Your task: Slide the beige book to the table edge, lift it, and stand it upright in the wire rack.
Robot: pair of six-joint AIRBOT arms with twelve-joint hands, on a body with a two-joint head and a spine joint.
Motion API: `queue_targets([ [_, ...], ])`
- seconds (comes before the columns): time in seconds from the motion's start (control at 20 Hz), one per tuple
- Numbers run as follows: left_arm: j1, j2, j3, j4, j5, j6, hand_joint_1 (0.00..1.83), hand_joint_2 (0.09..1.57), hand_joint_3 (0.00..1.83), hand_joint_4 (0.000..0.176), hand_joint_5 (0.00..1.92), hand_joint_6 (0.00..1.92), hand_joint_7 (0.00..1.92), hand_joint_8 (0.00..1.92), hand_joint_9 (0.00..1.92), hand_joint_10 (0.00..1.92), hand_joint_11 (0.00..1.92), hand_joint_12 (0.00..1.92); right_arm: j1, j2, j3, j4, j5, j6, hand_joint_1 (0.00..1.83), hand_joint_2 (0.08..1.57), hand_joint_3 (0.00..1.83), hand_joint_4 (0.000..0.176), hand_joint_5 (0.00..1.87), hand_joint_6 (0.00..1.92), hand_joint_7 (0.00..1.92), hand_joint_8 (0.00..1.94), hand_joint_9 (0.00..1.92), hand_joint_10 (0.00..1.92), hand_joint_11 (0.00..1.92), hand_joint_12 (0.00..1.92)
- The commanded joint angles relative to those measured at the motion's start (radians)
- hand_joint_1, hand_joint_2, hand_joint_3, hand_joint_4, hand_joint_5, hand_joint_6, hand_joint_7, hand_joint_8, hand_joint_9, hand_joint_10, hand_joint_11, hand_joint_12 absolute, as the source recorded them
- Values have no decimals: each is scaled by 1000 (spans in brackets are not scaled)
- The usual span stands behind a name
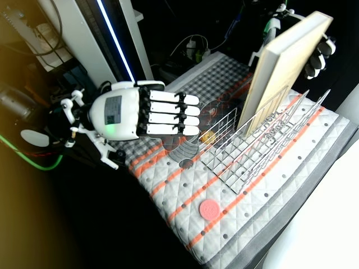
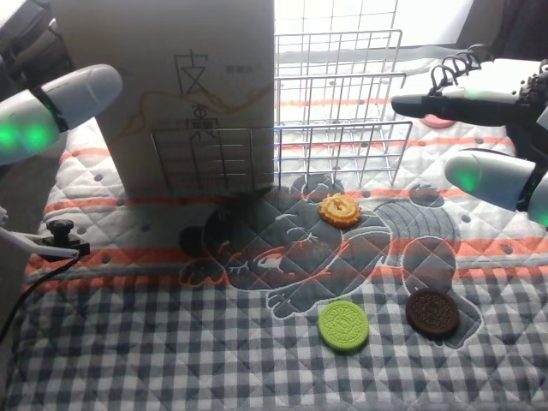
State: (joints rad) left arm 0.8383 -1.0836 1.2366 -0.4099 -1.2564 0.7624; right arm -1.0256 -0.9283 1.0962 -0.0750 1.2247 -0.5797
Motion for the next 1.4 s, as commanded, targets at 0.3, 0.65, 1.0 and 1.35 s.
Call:
queue_targets([
  [0.3,-29,-37,-52,-19,-247,37,681,965,1,176,44,0,79,1,113,2,0,174,5,-6,-3,29,125,2,0,1463,8,0,504,10,532,10,503,11,490,18],
  [0.65,-47,-63,-83,-26,-271,105,541,1061,24,176,0,0,0,0,0,0,0,0,4,-4,-2,31,125,2,0,1466,4,0,488,0,521,2,494,3,485,12],
  [1.0,-6,-16,-111,-57,-297,112,558,1007,0,176,0,0,0,0,0,0,0,0,-8,-4,-6,42,125,2,0,1475,6,0,495,1,528,1,483,0,464,1],
  [1.35,83,56,-199,-23,-405,119,600,1067,26,176,0,0,0,0,0,0,0,0,-8,13,-15,47,139,2,32,1456,0,0,522,6,554,7,519,14,477,14],
])
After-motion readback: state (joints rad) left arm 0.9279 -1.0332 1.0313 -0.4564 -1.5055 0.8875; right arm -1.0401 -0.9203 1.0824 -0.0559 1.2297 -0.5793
